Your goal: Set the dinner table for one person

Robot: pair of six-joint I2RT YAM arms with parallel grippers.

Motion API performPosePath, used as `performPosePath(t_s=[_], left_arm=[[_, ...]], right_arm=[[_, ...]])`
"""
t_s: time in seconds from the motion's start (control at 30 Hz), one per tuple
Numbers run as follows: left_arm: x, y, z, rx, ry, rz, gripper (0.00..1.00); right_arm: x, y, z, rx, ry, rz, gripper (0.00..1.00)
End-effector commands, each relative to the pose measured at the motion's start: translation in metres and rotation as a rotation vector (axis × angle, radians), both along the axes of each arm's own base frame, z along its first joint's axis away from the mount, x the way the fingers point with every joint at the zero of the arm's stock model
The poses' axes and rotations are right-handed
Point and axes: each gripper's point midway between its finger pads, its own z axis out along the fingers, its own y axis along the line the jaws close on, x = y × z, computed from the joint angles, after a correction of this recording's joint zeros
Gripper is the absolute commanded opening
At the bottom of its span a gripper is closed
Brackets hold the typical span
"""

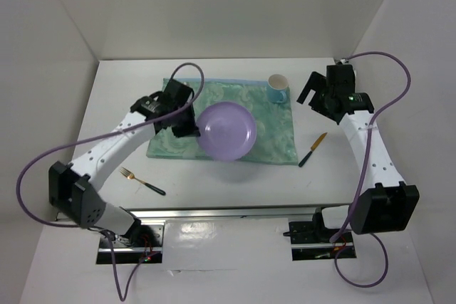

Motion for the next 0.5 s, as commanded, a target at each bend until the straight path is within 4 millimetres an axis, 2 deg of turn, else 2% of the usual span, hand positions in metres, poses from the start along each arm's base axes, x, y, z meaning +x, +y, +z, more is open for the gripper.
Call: performPosePath(t_s=[0.0, 0.03, 0.1, 0.13, 0.2, 0.23, 0.33, 0.37, 0.4, 0.47], left_arm=[[0.047, 0.004, -0.011, 0.071, 0.031, 0.051, 0.00], [0.069, -0.002, 0.002, 0.035, -0.001, 0.052, 0.00], [0.093, -0.008, -0.005, 0.024, 0.005, 0.065, 0.00], [0.112, -0.015, -0.015, 0.014, 0.022, 0.077, 0.00], [0.130, -0.016, -0.027, 0.019, 0.032, 0.091, 0.00], [0.144, -0.018, -0.040, 0.016, 0.057, 0.107, 0.00], [0.159, -0.018, -0.061, -0.001, 0.088, 0.124, 0.00], [0.163, -0.017, -0.074, -0.005, 0.109, 0.128, 0.00], [0.168, -0.022, -0.076, -0.026, 0.103, 0.131, 0.00], [0.169, -0.024, -0.091, -0.024, 0.127, 0.127, 0.00]], right_arm=[[-0.010, 0.003, -0.001, 0.014, 0.004, 0.031, 1.00], [-0.013, 0.003, 0.001, 0.014, 0.004, 0.031, 1.00], [-0.017, 0.000, 0.005, 0.015, -0.010, 0.022, 1.00], [-0.019, 0.000, 0.001, 0.008, 0.000, 0.028, 1.00], [-0.026, -0.002, 0.004, 0.014, 0.000, 0.026, 1.00], [-0.026, -0.002, 0.004, 0.014, 0.000, 0.026, 1.00], [-0.034, -0.003, 0.007, 0.007, 0.004, 0.032, 1.00], [-0.036, -0.003, 0.006, 0.007, 0.004, 0.032, 1.00], [-0.036, -0.003, 0.006, 0.007, 0.004, 0.032, 1.00], [-0.039, -0.005, 0.001, -0.007, 0.023, 0.031, 1.00]])
